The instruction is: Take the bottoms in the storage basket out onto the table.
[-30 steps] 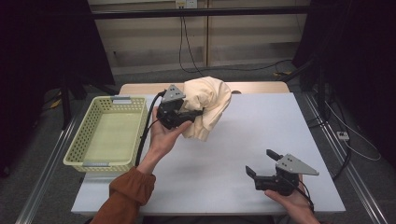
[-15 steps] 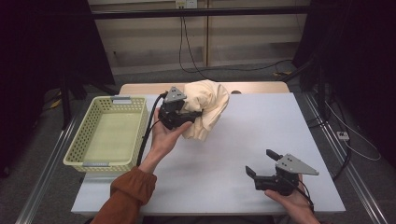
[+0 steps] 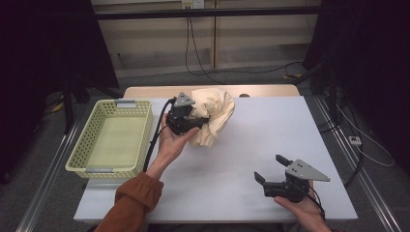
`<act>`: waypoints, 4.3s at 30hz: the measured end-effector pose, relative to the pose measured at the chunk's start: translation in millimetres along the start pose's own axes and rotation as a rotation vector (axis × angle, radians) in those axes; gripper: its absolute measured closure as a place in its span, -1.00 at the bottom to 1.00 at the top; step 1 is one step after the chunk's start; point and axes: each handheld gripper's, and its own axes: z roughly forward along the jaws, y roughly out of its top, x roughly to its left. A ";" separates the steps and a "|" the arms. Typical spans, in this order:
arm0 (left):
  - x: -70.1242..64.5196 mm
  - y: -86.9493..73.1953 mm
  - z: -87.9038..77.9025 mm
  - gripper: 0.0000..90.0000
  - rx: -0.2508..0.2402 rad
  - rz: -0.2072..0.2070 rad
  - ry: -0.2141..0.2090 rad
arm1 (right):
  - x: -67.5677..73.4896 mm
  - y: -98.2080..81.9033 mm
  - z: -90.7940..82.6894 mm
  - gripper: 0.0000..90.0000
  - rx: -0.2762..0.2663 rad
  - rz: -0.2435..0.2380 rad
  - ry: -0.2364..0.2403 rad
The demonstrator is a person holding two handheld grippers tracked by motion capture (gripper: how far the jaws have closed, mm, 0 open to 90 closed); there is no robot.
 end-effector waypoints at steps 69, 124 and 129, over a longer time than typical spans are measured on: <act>2.7 -50.6 68.9 0.14 0.235 0.013 0.066 | 0.3 -0.1 0.0 -0.89 0.001 0.000 0.002; 1.7 -64.2 80.8 -0.77 0.215 0.017 -0.014 | -2.9 -1.7 -2.1 -0.89 -0.004 0.022 0.011; -0.7 -61.2 77.7 -0.85 0.189 0.019 -0.016 | -3.4 -1.6 -2.7 -0.89 -0.006 0.030 0.007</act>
